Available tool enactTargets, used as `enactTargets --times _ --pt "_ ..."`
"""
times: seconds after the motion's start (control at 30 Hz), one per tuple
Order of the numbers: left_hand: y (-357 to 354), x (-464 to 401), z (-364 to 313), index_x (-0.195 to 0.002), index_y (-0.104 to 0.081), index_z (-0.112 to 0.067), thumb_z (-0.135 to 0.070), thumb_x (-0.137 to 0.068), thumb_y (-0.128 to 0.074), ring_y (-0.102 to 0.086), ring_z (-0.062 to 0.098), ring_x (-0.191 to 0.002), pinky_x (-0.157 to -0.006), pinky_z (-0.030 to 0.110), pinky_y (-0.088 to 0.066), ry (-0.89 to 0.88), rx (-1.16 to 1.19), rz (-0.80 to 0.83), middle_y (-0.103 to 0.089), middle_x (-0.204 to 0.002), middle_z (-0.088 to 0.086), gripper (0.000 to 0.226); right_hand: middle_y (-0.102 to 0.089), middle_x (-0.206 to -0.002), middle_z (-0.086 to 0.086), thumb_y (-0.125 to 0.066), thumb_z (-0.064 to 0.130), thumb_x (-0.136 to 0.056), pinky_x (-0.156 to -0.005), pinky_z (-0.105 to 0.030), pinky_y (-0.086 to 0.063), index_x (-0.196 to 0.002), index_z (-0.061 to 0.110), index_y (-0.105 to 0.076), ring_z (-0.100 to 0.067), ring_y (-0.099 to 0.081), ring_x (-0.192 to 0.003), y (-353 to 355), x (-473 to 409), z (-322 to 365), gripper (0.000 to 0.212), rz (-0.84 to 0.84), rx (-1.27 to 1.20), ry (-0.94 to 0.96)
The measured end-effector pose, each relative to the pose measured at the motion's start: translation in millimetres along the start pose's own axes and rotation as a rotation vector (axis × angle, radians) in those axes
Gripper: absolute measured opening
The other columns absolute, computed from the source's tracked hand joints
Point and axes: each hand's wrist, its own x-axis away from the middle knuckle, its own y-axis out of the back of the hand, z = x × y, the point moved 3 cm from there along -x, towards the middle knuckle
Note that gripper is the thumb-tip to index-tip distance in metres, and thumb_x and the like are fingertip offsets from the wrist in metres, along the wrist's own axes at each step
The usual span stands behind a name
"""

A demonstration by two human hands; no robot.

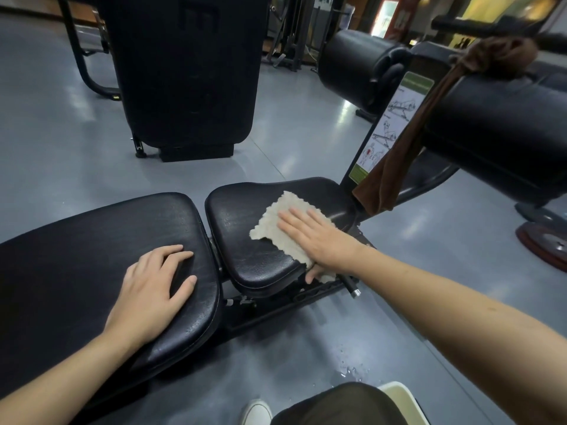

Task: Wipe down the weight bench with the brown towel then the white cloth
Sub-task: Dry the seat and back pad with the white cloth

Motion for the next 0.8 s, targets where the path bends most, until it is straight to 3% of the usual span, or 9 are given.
enactTargets --times 0.23,0.37,0.53,0.67,0.8 --pt "-0.2 -0.9 0.0 -0.135 -0.053 -0.031 -0.062 -0.091 -0.032 -0.039 0.015 -0.133 -0.111 0.044 -0.031 -0.003 0.004 0.005 -0.046 -0.141 -0.012 0.058 0.016 -0.168 -0.008 -0.060 0.087 -0.053 -0.125 -0.049 0.006 -0.161 0.015 0.008 -0.027 0.020 -0.153 -4.6 11.8 -39.4 0.146 0.052 -0.186 -0.159" --pt "-0.4 -1.1 -0.1 -0.135 -0.054 -0.031 -0.061 -0.090 -0.033 -0.039 0.015 -0.133 -0.111 0.044 -0.032 -0.004 0.008 -0.001 -0.047 -0.140 -0.013 0.058 0.020 -0.167 -0.006 -0.075 0.081 -0.047 -0.125 -0.045 0.005 -0.159 0.018 0.014 -0.024 0.024 -0.152 -8.1 15.0 -76.7 0.157 0.133 -0.302 -0.330" --pt "-0.9 -1.1 0.2 -0.135 -0.053 -0.032 -0.061 -0.091 -0.033 -0.038 0.014 -0.133 -0.111 0.043 -0.031 -0.009 0.009 -0.004 -0.046 -0.140 -0.014 0.057 0.021 -0.166 0.003 -0.089 0.066 -0.051 -0.124 -0.039 0.008 -0.160 0.021 0.013 -0.018 0.023 -0.152 -12.5 10.0 -90.0 0.156 0.140 -0.477 -0.397" --pt "-2.1 -1.2 1.4 -0.135 -0.053 -0.032 -0.061 -0.091 -0.033 -0.038 0.014 -0.133 -0.112 0.042 -0.031 -0.007 0.006 -0.005 -0.045 -0.140 -0.014 0.056 0.010 -0.169 -0.004 -0.067 0.075 -0.068 -0.125 -0.037 0.003 -0.161 0.013 0.004 -0.020 0.013 -0.154 -6.2 3.7 -99.3 0.132 0.073 -0.750 -0.529" --pt "-2.2 -1.2 1.5 -0.135 -0.053 -0.032 -0.060 -0.091 -0.033 -0.038 0.013 -0.134 -0.113 0.041 -0.030 -0.010 0.007 -0.010 -0.045 -0.141 -0.014 0.056 0.002 -0.170 -0.005 -0.048 0.079 -0.084 -0.126 -0.046 -0.006 -0.162 0.014 -0.003 -0.030 0.002 -0.155 -17.2 -9.0 -93.4 0.110 -0.032 -0.755 -0.779"
